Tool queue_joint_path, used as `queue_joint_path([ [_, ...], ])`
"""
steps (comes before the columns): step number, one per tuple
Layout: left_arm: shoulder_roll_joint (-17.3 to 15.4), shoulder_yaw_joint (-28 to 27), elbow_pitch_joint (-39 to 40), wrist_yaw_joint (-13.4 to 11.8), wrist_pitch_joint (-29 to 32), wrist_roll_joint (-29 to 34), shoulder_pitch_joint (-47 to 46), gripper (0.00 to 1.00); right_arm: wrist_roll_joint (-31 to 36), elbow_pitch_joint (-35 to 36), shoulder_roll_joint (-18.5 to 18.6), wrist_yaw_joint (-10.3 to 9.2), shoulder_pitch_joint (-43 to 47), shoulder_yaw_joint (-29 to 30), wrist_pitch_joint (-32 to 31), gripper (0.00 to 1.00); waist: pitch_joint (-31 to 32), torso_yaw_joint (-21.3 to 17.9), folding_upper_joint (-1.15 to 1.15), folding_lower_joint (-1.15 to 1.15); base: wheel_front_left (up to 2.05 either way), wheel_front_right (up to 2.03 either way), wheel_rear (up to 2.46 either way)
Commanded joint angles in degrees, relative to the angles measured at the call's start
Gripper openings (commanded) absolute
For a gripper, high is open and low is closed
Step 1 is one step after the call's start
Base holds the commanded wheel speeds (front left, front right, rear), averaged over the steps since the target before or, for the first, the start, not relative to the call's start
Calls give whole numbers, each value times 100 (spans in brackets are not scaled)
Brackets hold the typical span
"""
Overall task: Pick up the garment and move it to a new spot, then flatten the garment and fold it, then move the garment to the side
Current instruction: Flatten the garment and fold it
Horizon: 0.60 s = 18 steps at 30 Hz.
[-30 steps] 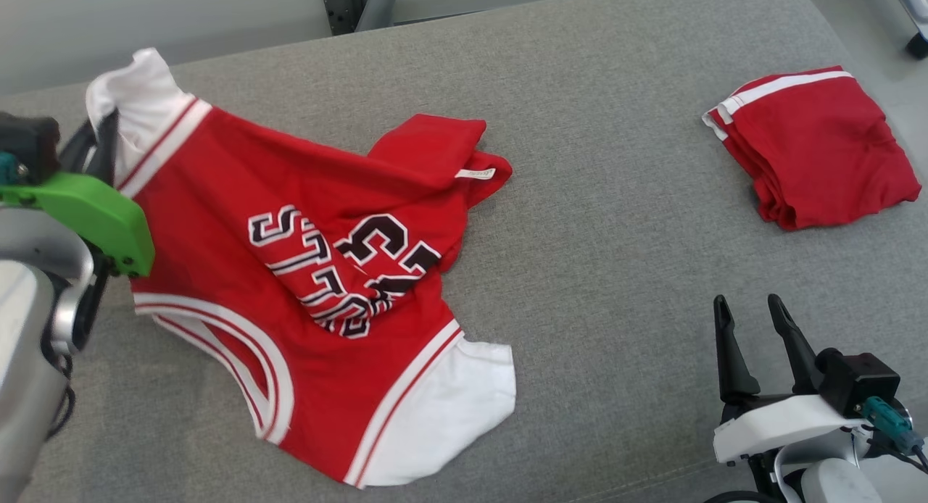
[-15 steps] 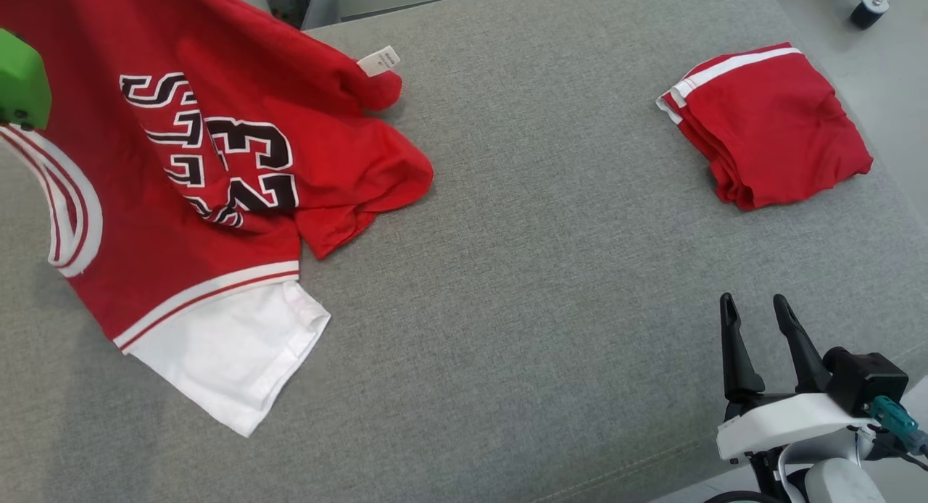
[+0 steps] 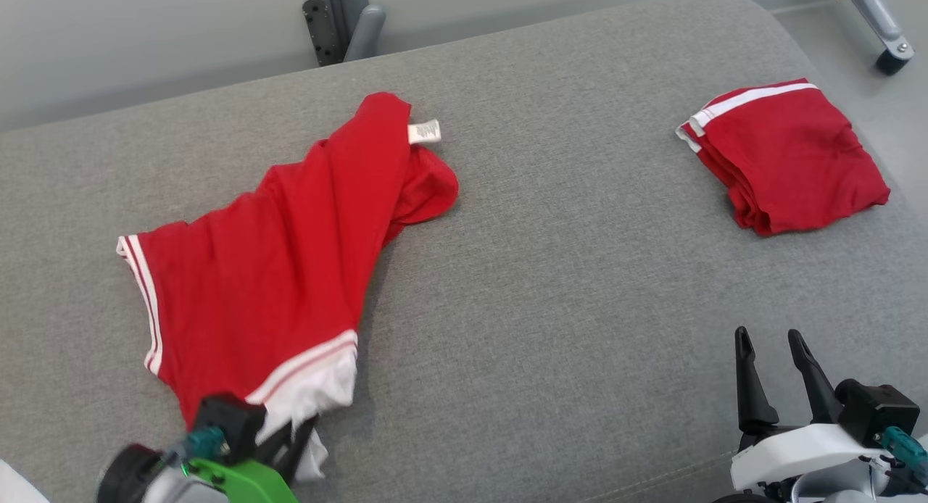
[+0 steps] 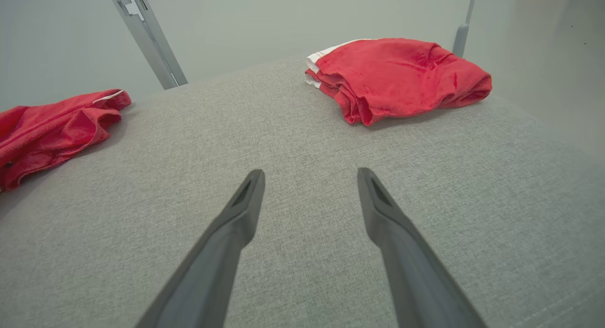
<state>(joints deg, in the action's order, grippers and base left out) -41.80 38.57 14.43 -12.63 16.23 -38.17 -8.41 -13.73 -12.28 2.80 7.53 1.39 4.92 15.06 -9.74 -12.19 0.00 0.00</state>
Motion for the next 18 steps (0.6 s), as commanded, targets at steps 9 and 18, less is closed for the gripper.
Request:
queue_joint_path([
  [9,678,577,-1340,227,-459,-235,740,0,199,-66,17,-9,-177,-12,14,100,-7,716,0,0,0,0,0],
  [18,1169,351,-2463,383,-1329,-245,389,87,266,-122,18,-9,-115,-52,14,100,82,914,0,0,0,0,0],
])
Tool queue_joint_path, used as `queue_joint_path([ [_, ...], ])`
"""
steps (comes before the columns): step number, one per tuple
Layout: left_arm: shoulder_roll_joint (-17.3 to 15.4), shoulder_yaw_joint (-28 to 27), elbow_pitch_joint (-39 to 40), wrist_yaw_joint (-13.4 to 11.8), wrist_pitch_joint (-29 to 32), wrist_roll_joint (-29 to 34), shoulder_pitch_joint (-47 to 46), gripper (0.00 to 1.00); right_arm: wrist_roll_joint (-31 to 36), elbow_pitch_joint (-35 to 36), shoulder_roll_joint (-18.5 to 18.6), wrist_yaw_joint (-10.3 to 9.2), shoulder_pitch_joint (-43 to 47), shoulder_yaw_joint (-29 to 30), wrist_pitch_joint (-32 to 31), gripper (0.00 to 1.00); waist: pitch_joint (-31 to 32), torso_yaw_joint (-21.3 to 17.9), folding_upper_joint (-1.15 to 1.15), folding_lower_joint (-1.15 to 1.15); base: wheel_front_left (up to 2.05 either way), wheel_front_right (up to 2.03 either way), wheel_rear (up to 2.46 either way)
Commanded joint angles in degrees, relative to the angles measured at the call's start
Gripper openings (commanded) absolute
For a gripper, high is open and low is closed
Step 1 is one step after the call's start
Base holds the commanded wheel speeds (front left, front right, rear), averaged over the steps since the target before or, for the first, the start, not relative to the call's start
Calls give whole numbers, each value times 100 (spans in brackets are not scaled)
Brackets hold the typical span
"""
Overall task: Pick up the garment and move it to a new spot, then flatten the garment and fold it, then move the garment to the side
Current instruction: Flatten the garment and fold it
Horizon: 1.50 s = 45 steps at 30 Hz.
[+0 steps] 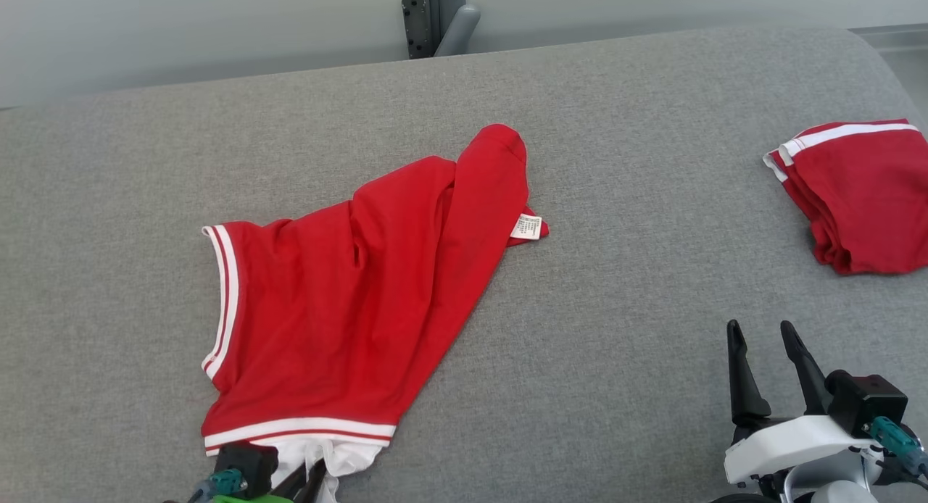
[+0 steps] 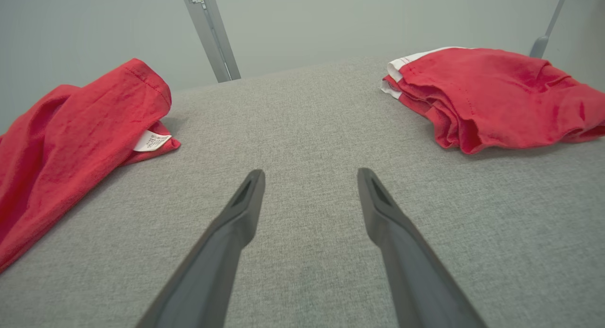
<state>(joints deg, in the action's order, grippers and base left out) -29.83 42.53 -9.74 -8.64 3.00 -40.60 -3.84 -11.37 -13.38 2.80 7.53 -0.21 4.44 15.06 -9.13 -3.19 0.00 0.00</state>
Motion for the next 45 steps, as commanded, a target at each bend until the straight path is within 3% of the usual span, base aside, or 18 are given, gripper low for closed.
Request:
queue_joint_path([
  [1,69,-134,-80,35,-33,-232,-8,100,37,-13,17,-9,50,-33,14,100,30,-13,0,0,0,0,0],
  [3,118,-264,26,80,48,-553,167,100,24,1,20,-9,72,-34,14,100,40,-81,0,0,0,0,0],
  [8,-372,-528,976,-26,454,-1058,614,100,-36,32,18,-9,117,4,14,100,47,-315,0,0,0,0,0],
  [13,-1040,-917,2485,-296,622,-1050,638,100,-78,85,16,-9,137,25,14,100,-70,-515,0,0,0,0,0],
  [18,-1136,-952,3001,-315,1046,-563,-417,100,-143,122,15,-9,-74,-60,15,100,-319,-764,0,0,0,0,0],
  [19,-757,-816,2756,-289,1210,-438,-1022,100,-177,125,15,-9,-155,-98,14,100,-445,-877,0,0,0,0,0],
  [24,18,-344,1311,14,1625,15,-2579,100,-336,111,11,-9,-335,-230,14,100,-766,-1225,0,0,0,0,0],
  [25,18,-344,1311,14,1625,15,-2579,100,-336,111,11,-9,-335,-230,14,100,-766,-1225,0,0,0,0,0],
  [30,747,-47,-105,255,1659,340,-3691,100,-459,69,12,-9,-350,-227,15,100,-960,-1491,0,0,0,0,0],
  [35,1088,121,-1209,487,1637,478,-4337,100,-535,65,14,-9,-383,-270,14,100,-1033,-1681,0,0,0,0,0],
  [45,1264,125,-2569,510,1077,759,-5000,100,-541,52,15,-9,-358,-255,14,100,-954,-1732,0,0,0,0,0],
])
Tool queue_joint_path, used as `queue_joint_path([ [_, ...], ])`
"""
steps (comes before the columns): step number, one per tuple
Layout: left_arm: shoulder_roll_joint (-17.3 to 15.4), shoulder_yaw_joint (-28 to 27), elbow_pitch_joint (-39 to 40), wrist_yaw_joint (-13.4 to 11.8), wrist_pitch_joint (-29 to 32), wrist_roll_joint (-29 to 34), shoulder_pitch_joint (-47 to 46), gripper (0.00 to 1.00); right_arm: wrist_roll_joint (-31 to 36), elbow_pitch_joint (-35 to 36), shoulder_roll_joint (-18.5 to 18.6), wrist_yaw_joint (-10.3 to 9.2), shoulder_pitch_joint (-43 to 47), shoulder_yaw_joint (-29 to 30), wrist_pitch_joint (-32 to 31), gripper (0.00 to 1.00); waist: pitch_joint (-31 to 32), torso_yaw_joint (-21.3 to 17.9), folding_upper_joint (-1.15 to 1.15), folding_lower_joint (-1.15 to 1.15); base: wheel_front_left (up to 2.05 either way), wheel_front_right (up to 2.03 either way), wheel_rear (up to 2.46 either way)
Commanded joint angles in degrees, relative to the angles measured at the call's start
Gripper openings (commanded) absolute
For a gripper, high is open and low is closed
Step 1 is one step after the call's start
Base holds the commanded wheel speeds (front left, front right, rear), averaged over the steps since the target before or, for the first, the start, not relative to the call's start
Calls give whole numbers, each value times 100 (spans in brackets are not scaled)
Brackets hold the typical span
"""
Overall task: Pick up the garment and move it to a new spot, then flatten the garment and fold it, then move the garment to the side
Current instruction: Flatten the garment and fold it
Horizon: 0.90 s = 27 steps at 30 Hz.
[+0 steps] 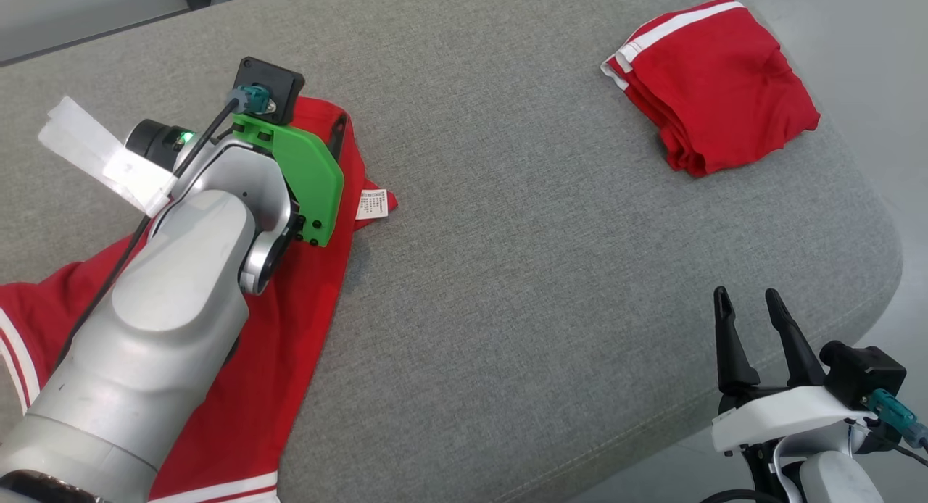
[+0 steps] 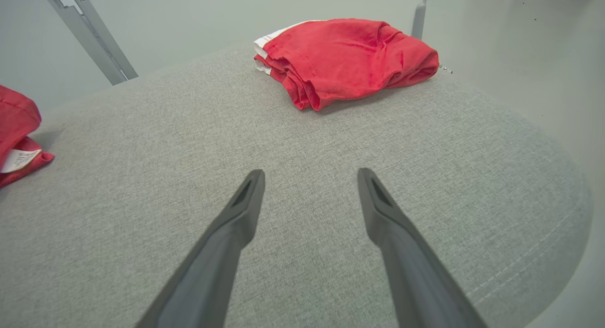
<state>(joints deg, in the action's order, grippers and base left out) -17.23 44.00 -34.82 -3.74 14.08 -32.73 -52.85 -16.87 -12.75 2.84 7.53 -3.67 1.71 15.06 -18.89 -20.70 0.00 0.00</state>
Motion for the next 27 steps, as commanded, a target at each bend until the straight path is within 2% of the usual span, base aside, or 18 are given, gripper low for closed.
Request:
queue_joint_path([
  [1,18,-22,-139,35,-58,-25,-135,100,21,-12,10,-9,-7,17,14,100,32,27,0,0,0,0,0],
  [6,118,38,-467,193,-57,-77,-239,100,52,-37,10,-9,-21,-14,14,100,111,23,0,0,0,0,0],
  [7,150,67,-525,248,-9,-97,-239,96,61,-42,10,-9,-20,-18,15,100,127,19,0,0,0,0,0],
  [8,162,104,-583,289,21,-107,-238,85,61,-44,10,-9,-21,-24,14,100,142,11,0,0,0,0,0],
  [10,189,148,-698,362,64,-126,-210,42,67,-47,11,-9,-22,-33,14,100,169,-12,0,0,0,0,0],
  [11,198,170,-757,388,75,-134,-194,28,65,-48,10,-9,-23,-38,14,100,179,-24,0,0,0,0,0],
  [12,208,187,-799,424,75,-138,-181,9,63,-46,10,-9,-21,-43,14,100,189,-35,0,0,0,0,0],
  [13,218,201,-842,445,59,-141,-174,0,59,-43,10,-9,-13,-42,14,100,198,-46,0,0,0,0,0],
  [18,319,148,-868,635,-116,-270,-168,0,63,-40,10,-9,90,-6,14,100,252,-68,0,0,0,0,0],
  [22,500,-54,-470,1002,-112,-941,51,0,91,-62,11,-9,137,27,14,100,333,-65,0,0,0,0,0],
  [27,396,20,309,1128,81,-1630,275,0,149,-74,10,-9,229,99,14,100,447,-11,0,0,0,0,0],
])
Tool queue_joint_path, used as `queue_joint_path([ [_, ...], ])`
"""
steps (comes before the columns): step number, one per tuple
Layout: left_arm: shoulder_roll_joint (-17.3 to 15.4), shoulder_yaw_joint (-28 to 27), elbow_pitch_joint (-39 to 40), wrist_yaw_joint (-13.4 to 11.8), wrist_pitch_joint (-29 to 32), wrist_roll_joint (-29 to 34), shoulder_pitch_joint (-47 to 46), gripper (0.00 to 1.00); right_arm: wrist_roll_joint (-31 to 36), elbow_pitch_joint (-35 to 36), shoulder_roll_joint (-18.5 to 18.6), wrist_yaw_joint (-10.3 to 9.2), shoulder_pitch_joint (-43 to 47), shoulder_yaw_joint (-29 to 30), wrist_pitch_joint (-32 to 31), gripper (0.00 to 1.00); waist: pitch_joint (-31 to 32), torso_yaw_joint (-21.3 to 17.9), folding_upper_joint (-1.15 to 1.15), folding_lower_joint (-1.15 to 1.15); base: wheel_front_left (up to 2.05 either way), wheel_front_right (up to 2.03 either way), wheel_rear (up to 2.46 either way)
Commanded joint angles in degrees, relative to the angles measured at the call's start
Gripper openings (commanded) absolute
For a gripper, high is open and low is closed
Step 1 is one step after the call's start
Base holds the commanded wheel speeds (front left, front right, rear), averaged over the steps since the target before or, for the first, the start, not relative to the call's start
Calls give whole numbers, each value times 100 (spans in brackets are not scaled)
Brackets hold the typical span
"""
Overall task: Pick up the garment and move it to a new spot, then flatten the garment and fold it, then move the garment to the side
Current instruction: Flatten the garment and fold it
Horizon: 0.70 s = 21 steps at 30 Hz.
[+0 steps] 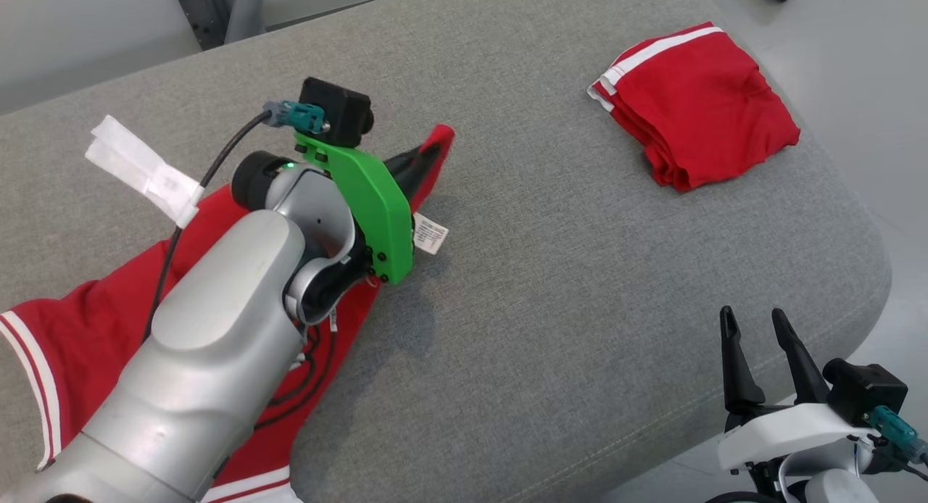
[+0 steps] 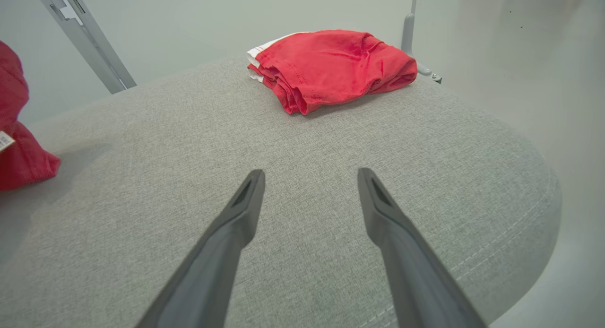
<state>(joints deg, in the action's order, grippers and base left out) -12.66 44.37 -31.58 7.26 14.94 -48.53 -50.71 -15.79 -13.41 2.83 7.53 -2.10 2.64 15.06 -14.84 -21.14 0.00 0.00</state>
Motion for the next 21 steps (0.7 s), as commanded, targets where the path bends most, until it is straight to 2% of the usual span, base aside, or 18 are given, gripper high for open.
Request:
queue_joint_path([
  [1,-86,102,269,27,79,-243,143,0,64,-9,12,-9,77,22,15,100,65,45,0,0,0,0,0],
  [3,-183,367,929,28,288,-767,299,0,107,1,12,-9,60,24,15,100,101,60,0,0,0,0,0],
  [6,-510,575,1778,25,562,-1679,514,0,150,23,12,-9,19,13,14,100,106,70,0,0,0,0,0],
  [9,-733,735,2108,21,549,-2064,593,0,152,38,12,-9,-25,-9,14,100,79,65,0,0,0,0,0],
  [12,-757,867,1955,20,314,-2090,554,0,166,53,12,-9,-35,-44,14,100,21,54,0,0,0,0,0],
  [15,-712,1152,1475,21,-3,-1703,392,0,138,46,12,-9,-49,-87,14,100,-43,26,0,0,0,0,0],
  [16,-673,1210,1273,21,-189,-1575,337,3,121,42,12,-9,-53,-103,14,100,-60,9,0,0,0,0,0],
  [18,-623,1321,678,17,-485,-1197,223,45,91,27,12,-9,-71,-140,14,100,-80,-37,0,0,0,0,0],
  [19,-589,1410,395,0,-611,-1022,162,91,73,16,12,-9,-72,-157,14,100,-88,-63,0,0,0,0,0],
  [20,-542,1443,138,-47,-723,-890,117,100,50,14,12,-9,-80,-157,14,100,-92,-88,0,0,0,0,0],
  [21,-494,1503,-99,-69,-804,-759,67,100,49,17,12,-9,-85,-151,14,100,-94,-107,0,0,0,0,0],
])
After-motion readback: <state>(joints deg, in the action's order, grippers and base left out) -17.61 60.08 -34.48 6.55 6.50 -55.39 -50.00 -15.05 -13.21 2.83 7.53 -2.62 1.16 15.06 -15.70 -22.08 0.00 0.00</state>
